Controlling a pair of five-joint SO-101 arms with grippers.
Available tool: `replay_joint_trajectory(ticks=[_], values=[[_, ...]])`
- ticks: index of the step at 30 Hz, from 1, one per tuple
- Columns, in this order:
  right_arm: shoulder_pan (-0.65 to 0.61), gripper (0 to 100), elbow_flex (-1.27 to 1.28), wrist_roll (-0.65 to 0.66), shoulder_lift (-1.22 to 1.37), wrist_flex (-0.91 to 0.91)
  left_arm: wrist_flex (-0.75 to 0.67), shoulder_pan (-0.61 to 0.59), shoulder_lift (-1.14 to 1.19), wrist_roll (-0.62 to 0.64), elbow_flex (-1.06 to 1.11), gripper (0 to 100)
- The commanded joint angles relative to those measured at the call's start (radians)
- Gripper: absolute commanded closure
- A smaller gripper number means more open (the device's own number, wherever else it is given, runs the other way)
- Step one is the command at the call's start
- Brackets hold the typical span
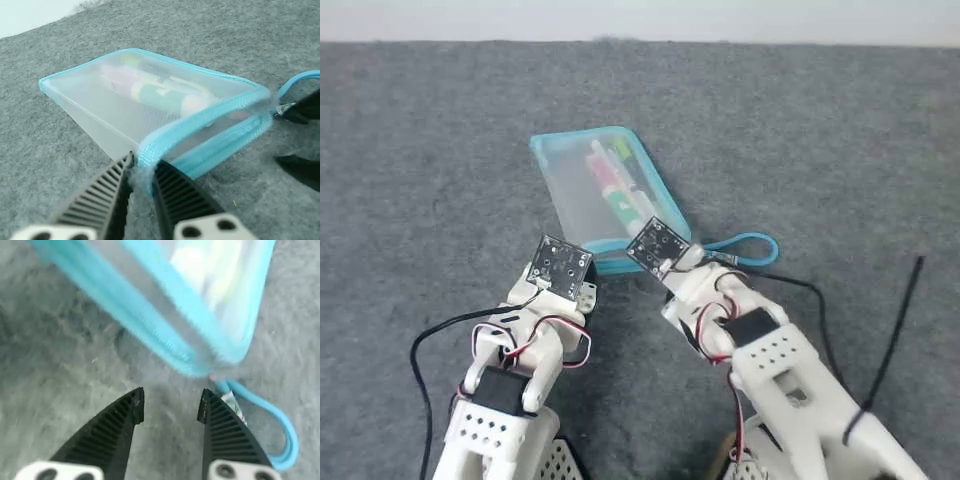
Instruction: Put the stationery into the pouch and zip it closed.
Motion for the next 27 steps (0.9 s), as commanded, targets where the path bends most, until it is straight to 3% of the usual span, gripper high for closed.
replay_joint_trajectory(ticks=[1, 9, 17, 23, 27], values=[[0.015, 82.0, -0.044, 0.020, 0.133, -0.173, 0.000, 0.011, 0.003, 0.012, -0.045, 99], [0.085, 82.1, -0.209, 0.018, 0.453, -0.406, 0.000, 0.011, 0.003, 0.014, -0.045, 99], [0.107, 82.7, -0.278, 0.025, 0.409, -0.430, 0.000, 0.018, 0.003, 0.014, -0.045, 99], [-0.001, 94.2, -0.368, 0.026, 0.302, -0.283, 0.000, 0.011, 0.003, 0.014, -0.045, 99], [-0.074, 94.3, -0.368, 0.066, 0.185, -0.116, -0.003, -0.018, 0.003, 0.015, -0.045, 99]])
